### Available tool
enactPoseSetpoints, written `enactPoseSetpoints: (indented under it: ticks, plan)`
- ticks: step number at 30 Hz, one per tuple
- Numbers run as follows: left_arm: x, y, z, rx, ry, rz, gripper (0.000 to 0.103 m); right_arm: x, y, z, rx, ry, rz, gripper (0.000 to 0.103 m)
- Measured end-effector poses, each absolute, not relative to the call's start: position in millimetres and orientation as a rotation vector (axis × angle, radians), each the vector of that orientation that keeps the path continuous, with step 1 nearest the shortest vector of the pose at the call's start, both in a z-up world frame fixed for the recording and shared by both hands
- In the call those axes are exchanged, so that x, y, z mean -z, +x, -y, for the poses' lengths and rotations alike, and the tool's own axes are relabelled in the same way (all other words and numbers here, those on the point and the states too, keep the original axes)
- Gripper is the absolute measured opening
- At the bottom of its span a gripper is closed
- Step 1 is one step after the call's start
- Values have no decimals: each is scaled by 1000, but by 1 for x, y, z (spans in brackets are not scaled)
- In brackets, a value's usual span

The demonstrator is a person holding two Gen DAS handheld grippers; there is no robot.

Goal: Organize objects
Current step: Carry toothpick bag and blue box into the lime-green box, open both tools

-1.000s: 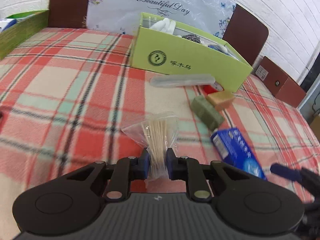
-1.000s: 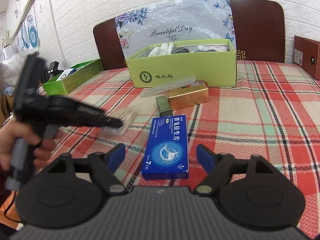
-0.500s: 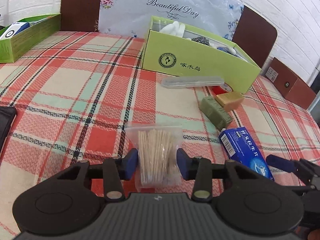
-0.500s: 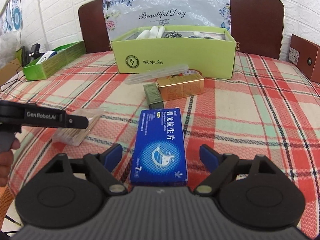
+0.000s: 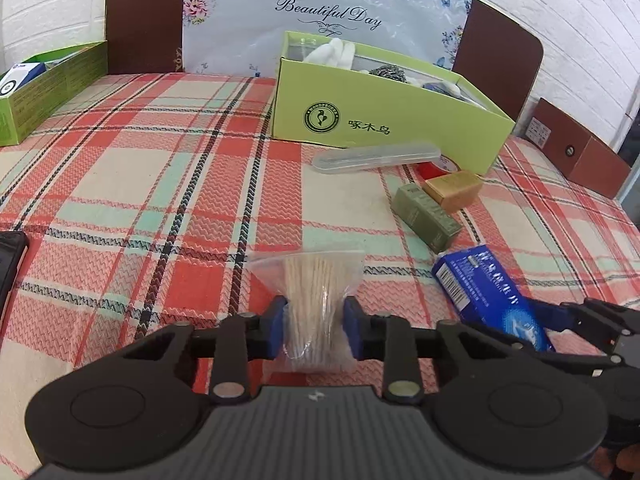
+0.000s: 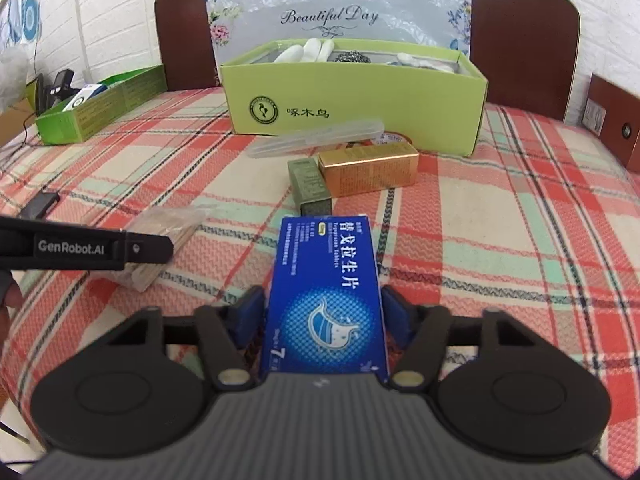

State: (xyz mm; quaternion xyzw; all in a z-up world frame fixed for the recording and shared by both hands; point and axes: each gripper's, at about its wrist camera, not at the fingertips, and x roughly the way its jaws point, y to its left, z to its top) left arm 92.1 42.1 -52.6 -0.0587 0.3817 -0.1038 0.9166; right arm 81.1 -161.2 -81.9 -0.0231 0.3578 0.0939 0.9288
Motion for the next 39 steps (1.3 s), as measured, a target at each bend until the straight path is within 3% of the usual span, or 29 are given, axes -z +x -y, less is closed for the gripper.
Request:
enactPoseSetpoints:
  ticks: [7,14,27,39]
  plan:
    - [36,79,-39,303,-153,-765,20,67,58,169,-288,23,-737,55]
    - [-14,78,-37,368,-164,-625,20,20,50,180,-322,71,-607,55]
    - [-90,153,-24,369,-139,-424,20,-51,125,188,-219,57,-374,55]
    - [-69,272,-14,301,-154,-476,20,-48,242,183,-86,-4,-298,55]
